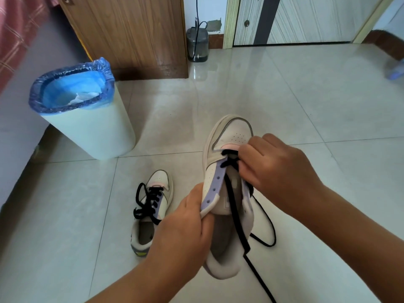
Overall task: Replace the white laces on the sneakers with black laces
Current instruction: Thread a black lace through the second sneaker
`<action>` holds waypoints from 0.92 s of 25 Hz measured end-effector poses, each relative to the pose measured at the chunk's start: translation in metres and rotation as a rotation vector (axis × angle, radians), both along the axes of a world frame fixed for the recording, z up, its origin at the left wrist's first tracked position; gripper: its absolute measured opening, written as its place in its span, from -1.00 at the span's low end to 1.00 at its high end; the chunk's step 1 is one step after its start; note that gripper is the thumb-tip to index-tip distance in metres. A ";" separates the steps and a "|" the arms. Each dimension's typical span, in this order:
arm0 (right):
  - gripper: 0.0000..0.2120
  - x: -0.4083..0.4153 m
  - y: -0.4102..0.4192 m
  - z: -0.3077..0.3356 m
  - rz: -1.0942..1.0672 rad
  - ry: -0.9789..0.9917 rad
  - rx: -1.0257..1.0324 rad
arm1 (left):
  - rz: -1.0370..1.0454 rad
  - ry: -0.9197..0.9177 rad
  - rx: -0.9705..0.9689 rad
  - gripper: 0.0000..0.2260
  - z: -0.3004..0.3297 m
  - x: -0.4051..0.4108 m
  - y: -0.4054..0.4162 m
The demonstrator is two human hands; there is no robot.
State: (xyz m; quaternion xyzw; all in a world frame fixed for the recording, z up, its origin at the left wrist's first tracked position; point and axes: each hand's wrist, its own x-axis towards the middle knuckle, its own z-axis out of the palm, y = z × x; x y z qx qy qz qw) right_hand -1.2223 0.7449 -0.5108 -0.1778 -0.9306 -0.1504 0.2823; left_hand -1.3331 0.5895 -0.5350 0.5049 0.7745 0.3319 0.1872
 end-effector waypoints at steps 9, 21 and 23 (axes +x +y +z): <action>-0.91 0.007 0.005 -0.034 -0.057 -0.082 -0.097 | 0.019 0.267 -0.255 -0.67 -0.007 -0.004 0.008; -0.89 -0.010 -0.008 -0.065 -0.143 0.216 -0.513 | -0.050 0.315 -0.358 -0.86 -0.012 0.002 0.017; -0.87 -0.003 0.005 -0.071 0.006 0.141 -0.490 | -0.062 0.293 -0.368 -0.86 -0.013 -0.001 0.019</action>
